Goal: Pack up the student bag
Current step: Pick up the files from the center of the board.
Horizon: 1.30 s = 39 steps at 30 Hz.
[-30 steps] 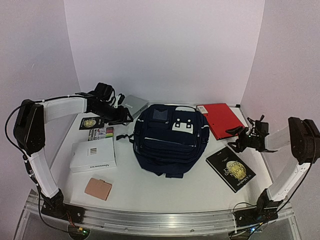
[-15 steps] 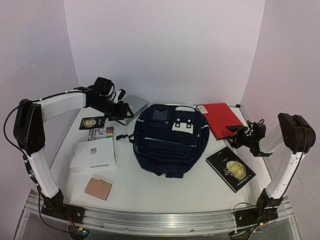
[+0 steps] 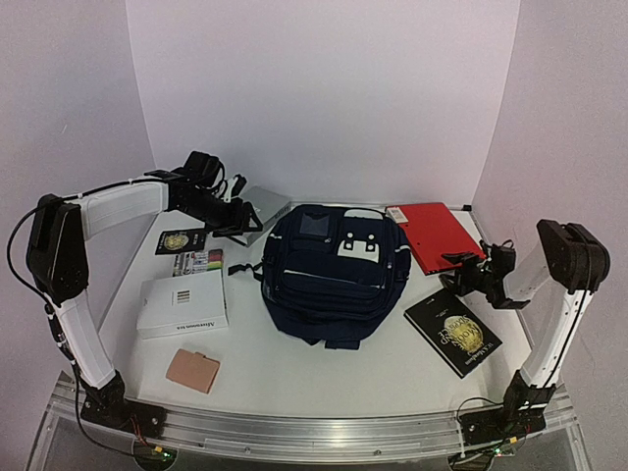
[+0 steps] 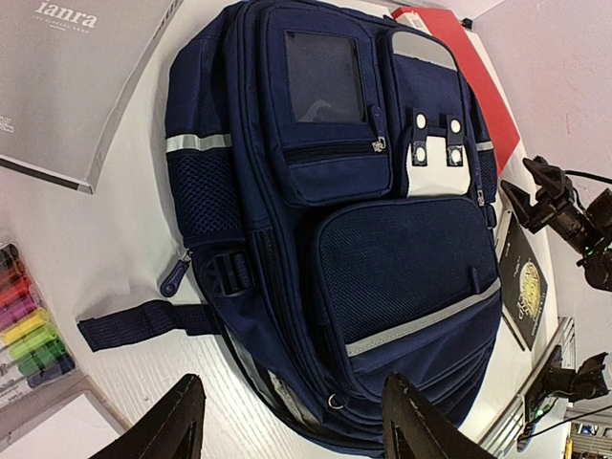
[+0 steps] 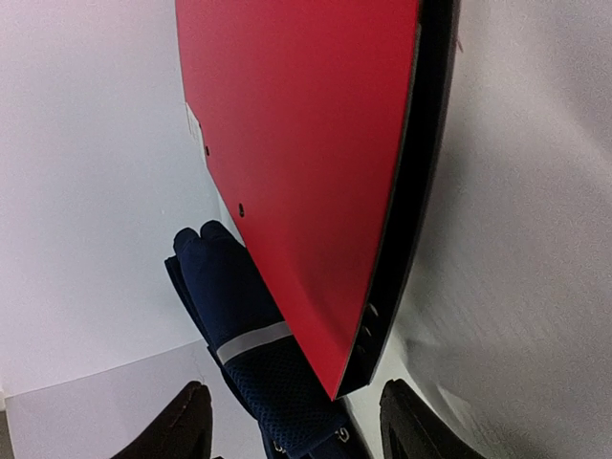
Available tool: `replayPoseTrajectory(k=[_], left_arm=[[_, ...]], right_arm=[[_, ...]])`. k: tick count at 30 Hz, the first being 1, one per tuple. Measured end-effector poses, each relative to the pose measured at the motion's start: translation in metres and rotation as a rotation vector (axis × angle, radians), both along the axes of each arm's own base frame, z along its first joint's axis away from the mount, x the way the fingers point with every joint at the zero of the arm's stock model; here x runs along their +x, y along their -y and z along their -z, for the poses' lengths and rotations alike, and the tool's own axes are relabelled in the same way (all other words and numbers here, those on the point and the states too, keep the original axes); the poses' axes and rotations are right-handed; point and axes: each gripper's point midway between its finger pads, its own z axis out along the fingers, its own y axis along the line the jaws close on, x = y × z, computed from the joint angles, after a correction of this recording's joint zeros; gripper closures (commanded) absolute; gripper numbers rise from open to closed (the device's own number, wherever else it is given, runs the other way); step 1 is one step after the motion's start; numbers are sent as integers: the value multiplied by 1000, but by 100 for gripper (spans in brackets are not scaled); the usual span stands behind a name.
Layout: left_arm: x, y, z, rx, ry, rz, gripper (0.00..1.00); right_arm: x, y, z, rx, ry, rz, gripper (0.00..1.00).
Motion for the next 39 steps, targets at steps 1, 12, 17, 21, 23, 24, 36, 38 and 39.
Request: replayPoseTrajectory(k=[1,12,17,21,23,24,36,38,39], left_arm=[[0,0,0,0,0,0,36],[-1,-1,2,5,-8,0,36],[-3,-1,3,8,-14,1,36],[-3,-1,3,8,-14,2,36],[-3,-1,3,8,-14,3,36],[-3,-1,3,8,-14,3,36],[-9,-2,7,25,-31,28,36],[-9,-2,7,28,-34,31,36],[-9,-2,6,29,-32,33,36]], right_arm=[[2,0,1,1,-2,3,44],[16,-3,11,3,-13,1,59],[19,-7,13,-4,-8,-12,66],[20,-7,14,-8,1,-16,71],[21,-7,13,-11,9,-16,72],[21,-7,14,-13,13,-16,73],[37,-14,18,-39,80,-24,81],[38,-15,17,-43,92,-27,91],[39,-15,17,-44,96,-28,96]])
